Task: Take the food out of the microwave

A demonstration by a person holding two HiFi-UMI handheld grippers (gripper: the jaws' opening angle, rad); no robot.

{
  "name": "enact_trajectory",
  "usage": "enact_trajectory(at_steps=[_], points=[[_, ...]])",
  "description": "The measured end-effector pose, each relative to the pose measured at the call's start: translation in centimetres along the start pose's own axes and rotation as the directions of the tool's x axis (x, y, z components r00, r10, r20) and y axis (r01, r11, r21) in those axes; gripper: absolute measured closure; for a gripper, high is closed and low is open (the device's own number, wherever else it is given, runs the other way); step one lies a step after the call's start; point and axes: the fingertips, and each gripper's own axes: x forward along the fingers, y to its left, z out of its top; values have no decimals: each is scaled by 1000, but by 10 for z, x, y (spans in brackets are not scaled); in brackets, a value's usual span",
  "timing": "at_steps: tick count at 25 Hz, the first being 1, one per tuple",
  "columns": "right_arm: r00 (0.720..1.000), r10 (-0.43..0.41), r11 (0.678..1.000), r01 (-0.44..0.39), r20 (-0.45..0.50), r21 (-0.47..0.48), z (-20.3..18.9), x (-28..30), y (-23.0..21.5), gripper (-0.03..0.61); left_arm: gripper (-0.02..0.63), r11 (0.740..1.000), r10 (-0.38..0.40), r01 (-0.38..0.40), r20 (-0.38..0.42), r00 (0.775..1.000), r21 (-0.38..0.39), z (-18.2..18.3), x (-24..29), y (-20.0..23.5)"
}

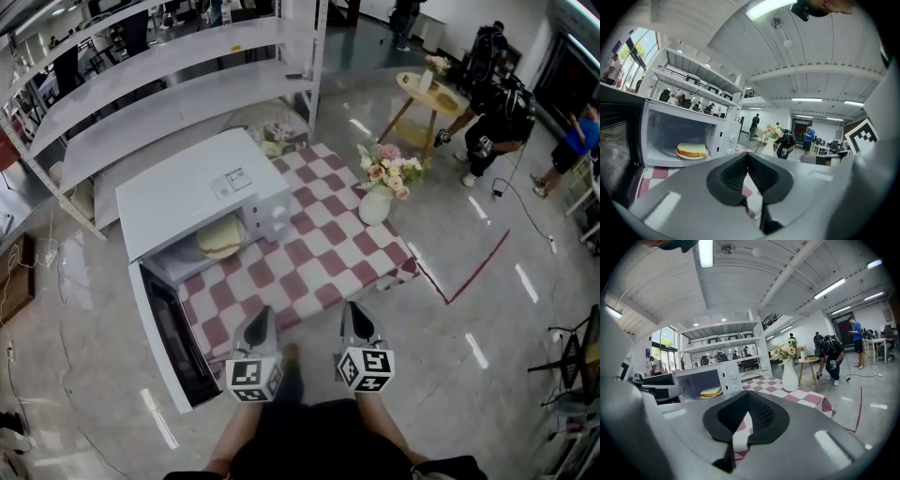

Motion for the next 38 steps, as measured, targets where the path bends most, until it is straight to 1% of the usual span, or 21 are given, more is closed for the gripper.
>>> enact_trajectory(at_steps=[11,18,27,32,38], points=[[1000,7,1000,-6,-16,10,15,62,-7,577,606,1000,23,-23,-11,1000,-8,9,54,29],[1000,14,1000,-14,-27,14,17,96,-8,577,606,998,63,-63,-13,998,-8,15,78,57],[998,55,998,-56,-23,-4,22,130,11,577,606,994,107,-108,-12,994,-16,13,83,84],[997,72,997,-73,-28,-20,20,136,19,577,606,992,126,-125,4,992,-26,14,80,91],[994,94,995,-95,-47,-27,14,138,27,577,606,989,141,-141,6,990,-32,10,74,92]])
